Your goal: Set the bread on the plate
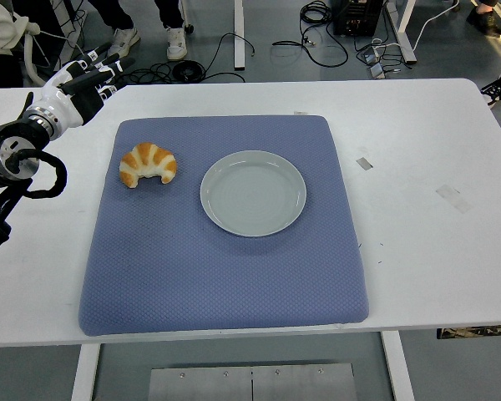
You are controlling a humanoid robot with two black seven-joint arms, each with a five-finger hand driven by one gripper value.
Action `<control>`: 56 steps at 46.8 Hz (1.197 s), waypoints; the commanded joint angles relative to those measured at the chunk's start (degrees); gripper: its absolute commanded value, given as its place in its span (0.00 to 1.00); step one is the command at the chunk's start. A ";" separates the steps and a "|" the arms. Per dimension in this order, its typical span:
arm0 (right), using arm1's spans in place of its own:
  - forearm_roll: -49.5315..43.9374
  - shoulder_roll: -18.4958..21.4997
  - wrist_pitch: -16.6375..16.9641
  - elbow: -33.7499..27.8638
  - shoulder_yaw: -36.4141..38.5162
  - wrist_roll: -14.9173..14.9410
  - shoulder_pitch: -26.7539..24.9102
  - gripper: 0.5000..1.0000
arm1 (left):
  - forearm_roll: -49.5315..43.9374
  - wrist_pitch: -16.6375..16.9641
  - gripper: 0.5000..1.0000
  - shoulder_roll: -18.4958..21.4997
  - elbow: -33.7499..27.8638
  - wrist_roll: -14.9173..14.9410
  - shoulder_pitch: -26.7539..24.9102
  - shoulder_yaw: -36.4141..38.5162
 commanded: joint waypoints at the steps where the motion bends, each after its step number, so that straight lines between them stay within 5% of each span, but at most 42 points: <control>1: -0.06 0.00 0.00 0.00 -0.03 -0.05 0.00 1.00 | -0.01 -0.03 0.97 0.03 0.00 -0.01 -0.16 -0.14; 20: 0.03 0.00 0.00 0.00 -0.03 0.04 0.00 1.00 | 0.78 -0.47 0.97 -0.15 -0.09 -0.19 0.11 0.03; 50: -0.06 0.00 0.00 0.00 -0.03 -0.05 -0.09 1.00 | 1.30 3.67 0.97 -0.32 -0.09 -0.36 -1.30 2.93; 56: -0.06 0.00 0.00 0.00 -0.03 -0.05 0.00 1.00 | 5.33 3.22 0.97 0.21 -1.67 -0.27 -2.61 8.90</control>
